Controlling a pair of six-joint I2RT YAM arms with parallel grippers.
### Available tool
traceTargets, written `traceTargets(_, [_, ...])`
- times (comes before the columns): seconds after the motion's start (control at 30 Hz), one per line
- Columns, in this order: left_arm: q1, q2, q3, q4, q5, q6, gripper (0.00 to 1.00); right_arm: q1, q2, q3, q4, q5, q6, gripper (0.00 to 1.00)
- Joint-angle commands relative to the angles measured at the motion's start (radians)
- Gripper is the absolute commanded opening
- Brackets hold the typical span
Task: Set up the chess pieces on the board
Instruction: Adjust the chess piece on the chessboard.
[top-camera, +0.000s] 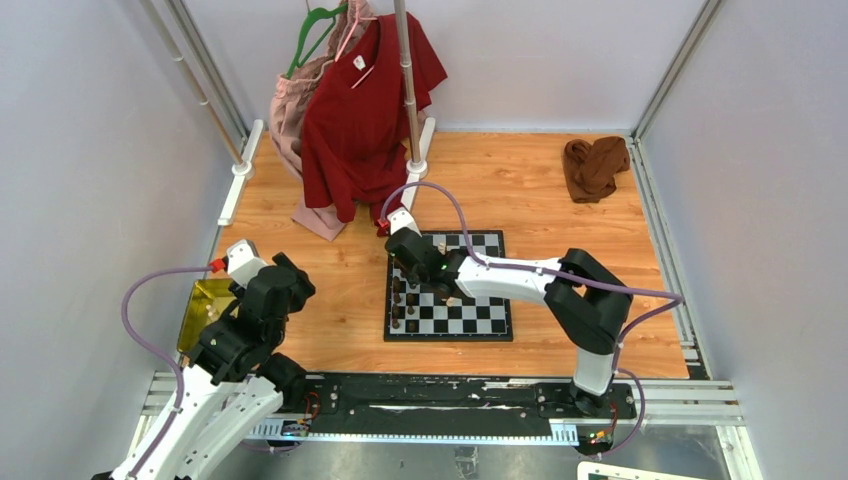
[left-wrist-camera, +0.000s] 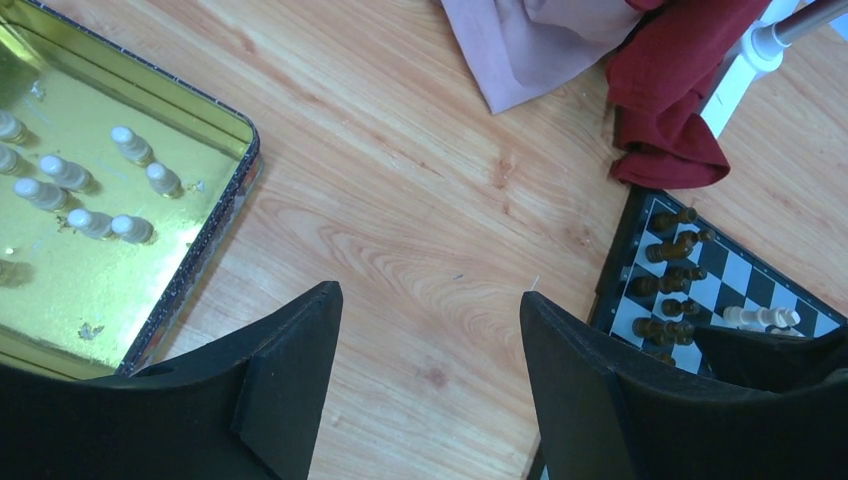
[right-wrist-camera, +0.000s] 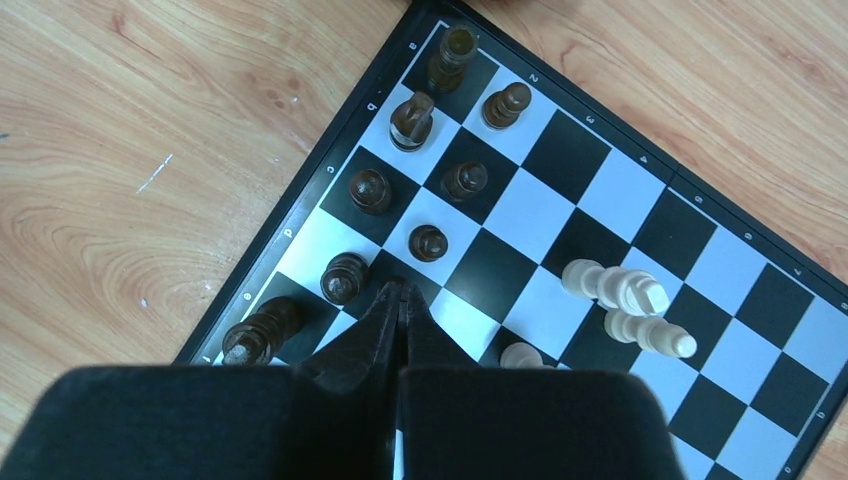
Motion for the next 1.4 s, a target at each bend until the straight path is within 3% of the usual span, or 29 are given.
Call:
traceTargets(0.0, [-0.005,0.009,-0.011,0.038,-0.032,-0.006,0.71,-0.011,0.032,0.037,0.032,-0.028,0.0,0.0])
traceTargets(1.37, [-0.006,0.014,-0.044,0.071,-0.026,0.003,0.7,-0.015,0.099,0.081,0.037,-0.076,0.024,0.0])
